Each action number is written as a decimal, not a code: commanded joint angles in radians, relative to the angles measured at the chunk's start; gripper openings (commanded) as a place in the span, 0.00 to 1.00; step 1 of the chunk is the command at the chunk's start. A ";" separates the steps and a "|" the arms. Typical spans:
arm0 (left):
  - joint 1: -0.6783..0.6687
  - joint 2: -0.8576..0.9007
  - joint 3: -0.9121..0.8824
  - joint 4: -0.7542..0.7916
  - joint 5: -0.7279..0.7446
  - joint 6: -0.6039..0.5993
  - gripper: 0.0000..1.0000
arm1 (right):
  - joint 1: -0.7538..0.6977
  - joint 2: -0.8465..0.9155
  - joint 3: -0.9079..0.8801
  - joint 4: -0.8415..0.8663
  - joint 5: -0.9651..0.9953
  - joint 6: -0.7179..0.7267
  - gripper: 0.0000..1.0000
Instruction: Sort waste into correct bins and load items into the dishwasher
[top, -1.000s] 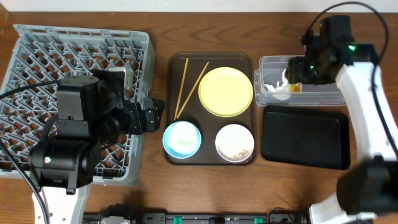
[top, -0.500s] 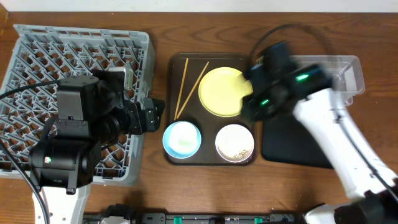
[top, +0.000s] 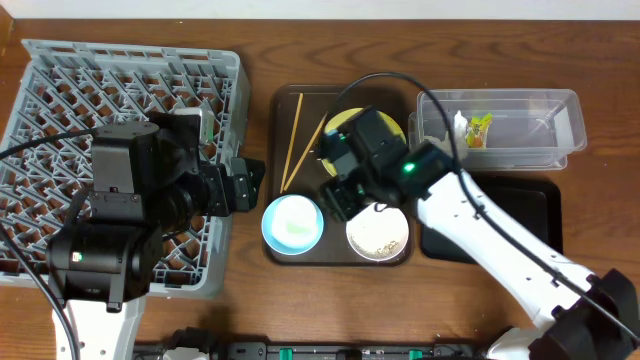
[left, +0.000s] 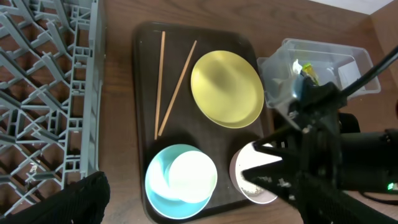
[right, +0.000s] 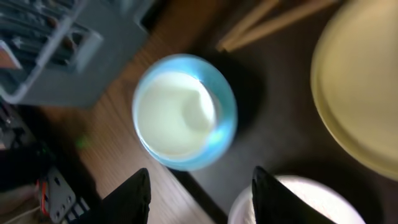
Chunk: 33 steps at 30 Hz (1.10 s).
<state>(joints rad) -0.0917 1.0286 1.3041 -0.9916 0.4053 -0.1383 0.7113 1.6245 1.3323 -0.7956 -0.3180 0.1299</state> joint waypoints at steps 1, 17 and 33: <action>0.003 -0.004 0.021 -0.004 0.003 -0.006 0.95 | 0.035 0.076 -0.013 0.044 0.052 0.059 0.48; 0.077 -0.017 0.023 -0.087 -0.030 -0.143 0.95 | 0.020 0.232 -0.012 0.096 -0.016 0.094 0.01; 0.461 0.145 0.023 -0.160 0.990 0.089 0.95 | -0.319 -0.090 -0.010 0.152 -0.502 -0.041 0.01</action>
<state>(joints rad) 0.3790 1.1305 1.3067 -1.1362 1.0470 -0.1753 0.4534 1.6417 1.3182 -0.6712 -0.6285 0.1493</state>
